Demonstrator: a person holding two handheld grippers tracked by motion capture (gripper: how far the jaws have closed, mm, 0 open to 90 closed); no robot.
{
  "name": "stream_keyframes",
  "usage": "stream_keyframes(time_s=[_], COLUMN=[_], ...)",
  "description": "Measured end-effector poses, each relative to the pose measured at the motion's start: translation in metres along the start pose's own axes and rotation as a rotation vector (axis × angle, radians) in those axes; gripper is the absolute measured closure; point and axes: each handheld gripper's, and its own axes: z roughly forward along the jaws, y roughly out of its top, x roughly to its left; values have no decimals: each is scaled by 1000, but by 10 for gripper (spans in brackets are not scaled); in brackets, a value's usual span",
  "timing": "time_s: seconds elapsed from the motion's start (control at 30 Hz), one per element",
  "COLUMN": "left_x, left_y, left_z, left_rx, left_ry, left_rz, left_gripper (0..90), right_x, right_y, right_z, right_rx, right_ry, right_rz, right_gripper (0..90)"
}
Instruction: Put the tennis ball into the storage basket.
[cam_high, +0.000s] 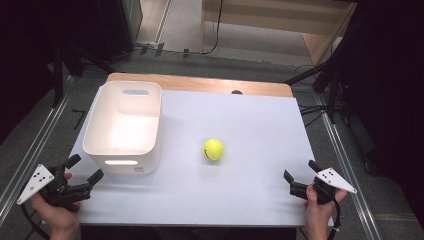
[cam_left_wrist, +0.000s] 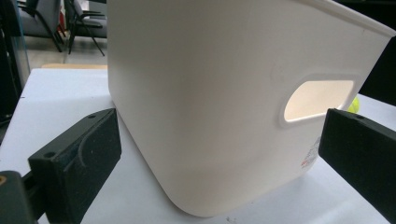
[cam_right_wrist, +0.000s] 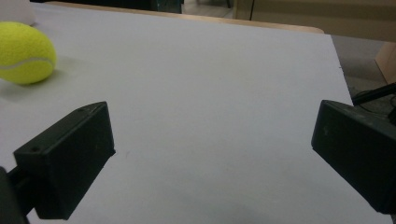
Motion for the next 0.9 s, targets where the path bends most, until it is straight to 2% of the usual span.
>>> stream_keyframes(time_s=[0.07, 0.3, 0.53, 0.6, 0.67, 0.7, 0.9], left_x=[0, -1, -2, -2, -3, -2, -3], left_y=[0, 0, 0, 0, -1, -1, 0], left_z=[1, 0, 2, 2, 2, 2, 4], left_rx=[0, 0, 7, 12, 11, 13, 34], left_ry=[-2, -4, -4, -6, -6, -6, -16], left_rz=[3, 6, 17, 23, 22, 23, 33], left_gripper=[0, 0, 0, 0, 0, 0, 0], right_x=[1, 2, 3, 6, 7, 12, 25], right_y=[0, 1, 9, 16, 18, 26, 47], right_z=[-1, -1, -1, 2, 3, 6, 16], right_rx=[0, 33, 59, 94, 99, 108, 142], right_ry=[-5, 2, 41, 70, 75, 99, 144], right_rz=[-18, -22, -21, -44, -50, -67, -124], right_gripper=[0, 0, 0, 0, 0, 0, 0])
